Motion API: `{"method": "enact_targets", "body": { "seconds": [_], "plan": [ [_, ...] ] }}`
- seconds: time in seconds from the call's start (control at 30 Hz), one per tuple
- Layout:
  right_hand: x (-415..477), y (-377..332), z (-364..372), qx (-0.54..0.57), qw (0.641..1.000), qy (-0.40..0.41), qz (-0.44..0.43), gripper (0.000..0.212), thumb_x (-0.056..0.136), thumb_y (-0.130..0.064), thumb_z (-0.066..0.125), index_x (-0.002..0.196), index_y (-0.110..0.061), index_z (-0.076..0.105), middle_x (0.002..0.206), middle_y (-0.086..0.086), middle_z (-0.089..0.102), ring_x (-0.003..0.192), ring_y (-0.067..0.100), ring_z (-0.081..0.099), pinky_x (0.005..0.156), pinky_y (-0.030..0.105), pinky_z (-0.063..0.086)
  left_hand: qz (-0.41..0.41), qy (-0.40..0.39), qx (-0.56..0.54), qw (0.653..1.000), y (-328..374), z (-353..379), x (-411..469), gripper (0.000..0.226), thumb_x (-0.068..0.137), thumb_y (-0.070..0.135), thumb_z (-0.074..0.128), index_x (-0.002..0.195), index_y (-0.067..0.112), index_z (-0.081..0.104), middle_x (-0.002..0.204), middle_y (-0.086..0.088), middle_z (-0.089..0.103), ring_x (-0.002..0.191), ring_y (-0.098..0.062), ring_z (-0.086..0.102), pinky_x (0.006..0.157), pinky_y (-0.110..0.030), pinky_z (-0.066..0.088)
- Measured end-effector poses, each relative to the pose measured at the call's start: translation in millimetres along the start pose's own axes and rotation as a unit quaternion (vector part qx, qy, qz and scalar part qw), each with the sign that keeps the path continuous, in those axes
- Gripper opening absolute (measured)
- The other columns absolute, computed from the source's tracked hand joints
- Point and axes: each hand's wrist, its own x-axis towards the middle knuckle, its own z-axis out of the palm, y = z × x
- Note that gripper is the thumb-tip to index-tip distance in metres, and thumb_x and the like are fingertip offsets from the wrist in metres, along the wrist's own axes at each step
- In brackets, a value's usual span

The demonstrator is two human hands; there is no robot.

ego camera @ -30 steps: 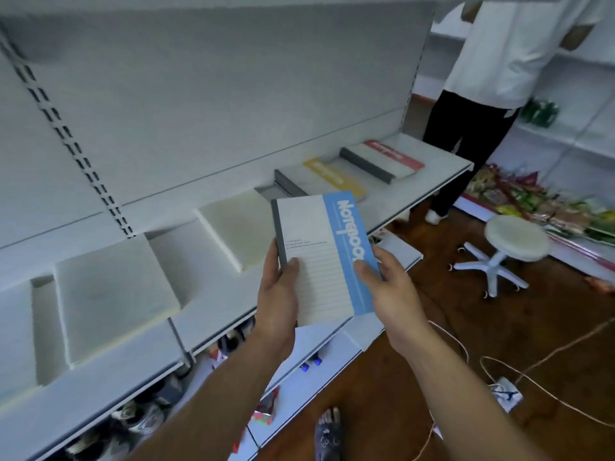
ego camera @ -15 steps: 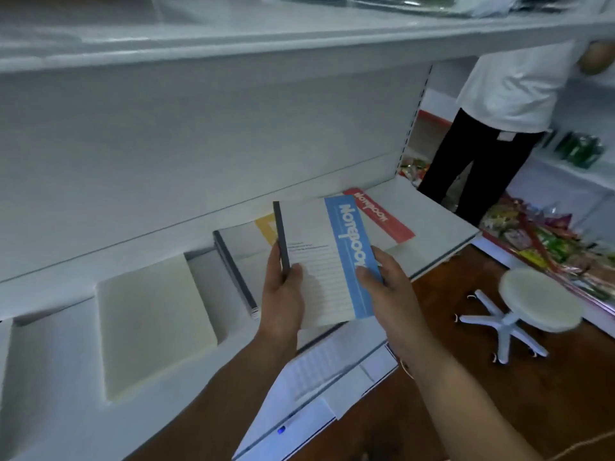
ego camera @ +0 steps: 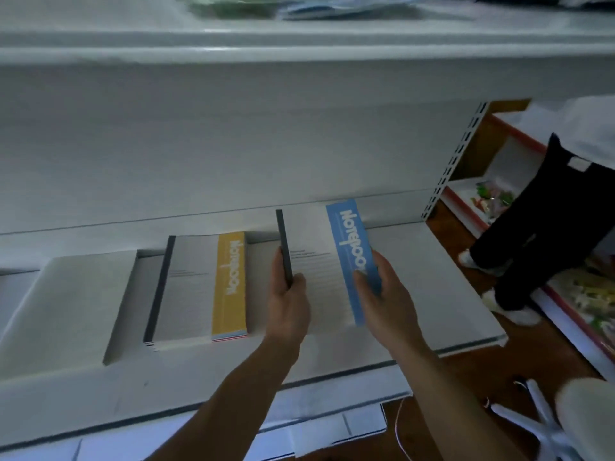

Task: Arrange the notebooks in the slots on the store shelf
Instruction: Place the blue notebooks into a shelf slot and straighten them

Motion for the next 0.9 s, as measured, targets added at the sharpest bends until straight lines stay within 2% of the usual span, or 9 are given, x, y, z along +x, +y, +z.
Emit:
{"method": "enact_targets", "body": {
  "seconds": [0.1, 0.27, 0.37, 0.43, 0.5, 0.57, 0.7, 0.77, 0.9],
  "plan": [
    [16.6, 23.9, -3.1, -0.009, 1.000, -0.022, -0.004, 0.042, 0.097, -0.037, 0.048, 0.138, -0.030, 0.040, 0.117, -0.011, 0.055, 0.107, 0.008, 0.055, 0.069, 0.012, 0.040, 0.017, 0.030, 0.066, 0.997, -16.4, 15.8, 8.7, 0.062, 0.095, 0.001, 0.039, 0.112, 0.060, 0.046, 0.122, 0.011, 0.053, 0.111, -0.009, 0.052, 0.088, -0.025, 0.041],
    [23.5, 42.3, -6.5, 0.007, 0.997, -0.057, 0.049, 0.032, 0.098, -0.032, 0.049, 0.128, -0.022, 0.044, 0.122, -0.010, 0.052, 0.106, 0.008, 0.053, 0.076, 0.020, 0.044, 0.010, 0.034, 0.235, 0.971, -34.7, 23.0, 28.1, 0.054, 0.084, 0.014, 0.043, 0.137, 0.024, 0.045, 0.141, -0.001, 0.045, 0.133, -0.025, 0.038, 0.114, -0.047, 0.030],
    [30.3, 49.9, -7.5, 0.013, 0.996, -0.065, 0.055, 0.024, 0.098, -0.028, 0.048, 0.121, -0.022, 0.046, 0.115, -0.003, 0.056, 0.095, 0.007, 0.057, 0.064, 0.016, 0.043, -0.026, 0.022, 0.336, 0.941, -35.0, 25.5, 36.2, 0.057, 0.094, 0.012, 0.044, 0.149, 0.015, 0.030, 0.157, -0.001, 0.024, 0.144, -0.022, 0.016, 0.118, -0.036, 0.014],
    [31.9, 50.1, -8.7, 0.029, 0.996, -0.068, 0.056, 0.028, 0.098, -0.029, 0.048, 0.125, -0.023, 0.045, 0.117, -0.004, 0.056, 0.101, 0.010, 0.059, 0.071, 0.021, 0.049, -0.009, 0.015, 0.361, 0.933, -32.6, 28.6, 40.3, 0.050, 0.093, 0.014, 0.045, 0.142, 0.015, 0.037, 0.153, -0.003, 0.031, 0.139, -0.025, 0.022, 0.116, -0.041, 0.021],
    [31.2, 50.0, -12.9, 0.053, 0.994, -0.076, 0.065, 0.044, 0.099, -0.031, 0.049, 0.140, -0.021, 0.036, 0.126, -0.011, 0.049, 0.112, 0.009, 0.054, 0.087, 0.022, 0.049, -0.013, 0.016, 0.293, 0.956, -30.1, 32.5, 44.4, 0.026, 0.091, 0.013, 0.048, 0.117, 0.018, 0.049, 0.131, -0.005, 0.049, 0.125, -0.027, 0.040, 0.102, -0.043, 0.037],
    [30.1, 48.1, -19.4, 0.080, 0.990, -0.084, 0.083, 0.054, 0.100, -0.028, 0.049, 0.148, -0.018, 0.026, 0.126, -0.014, 0.042, 0.109, -0.001, 0.048, 0.086, 0.008, 0.038, -0.044, 0.019, 0.151, 0.987, -30.5, 31.8, 43.1, 0.019, 0.094, 0.013, 0.051, 0.105, 0.028, 0.052, 0.115, -0.002, 0.058, 0.111, -0.023, 0.055, 0.085, -0.033, 0.047],
    [33.6, 45.9, -26.5, 0.098, 0.987, -0.101, 0.082, 0.052, 0.101, -0.024, 0.047, 0.149, -0.015, 0.028, 0.117, -0.014, 0.047, 0.091, -0.015, 0.051, 0.076, -0.002, 0.038, -0.086, 0.011, -0.039, 0.995, -32.9, 29.4, 32.7, 0.054, 0.100, 0.021, 0.050, 0.150, 0.023, 0.031, 0.138, 0.007, 0.047, 0.122, -0.011, 0.049, 0.102, -0.030, 0.040],
    [34.2, 45.2, -20.5, 0.102, 0.986, -0.112, 0.075, 0.058, 0.101, -0.028, 0.045, 0.152, -0.020, 0.019, 0.137, -0.011, 0.045, 0.111, -0.012, 0.046, 0.092, 0.007, 0.036, -0.081, 0.008, -0.051, 0.995, -34.3, 30.8, 31.3, 0.052, 0.101, 0.020, 0.047, 0.150, 0.024, 0.031, 0.131, 0.013, 0.055, 0.116, -0.007, 0.054, 0.103, -0.029, 0.042],
    [35.0, 45.9, -9.7, 0.087, 0.988, -0.112, 0.055, 0.061, 0.101, -0.035, 0.044, 0.153, -0.033, 0.013, 0.156, -0.010, 0.026, 0.139, 0.010, 0.032, 0.114, 0.035, 0.031, -0.046, -0.015, -0.033, 0.998, -34.9, 36.7, 30.4, 0.033, 0.102, 0.012, 0.042, 0.122, 0.038, 0.043, 0.082, 0.033, 0.064, 0.077, 0.018, 0.061, 0.066, -0.005, 0.045]
  ]
}}
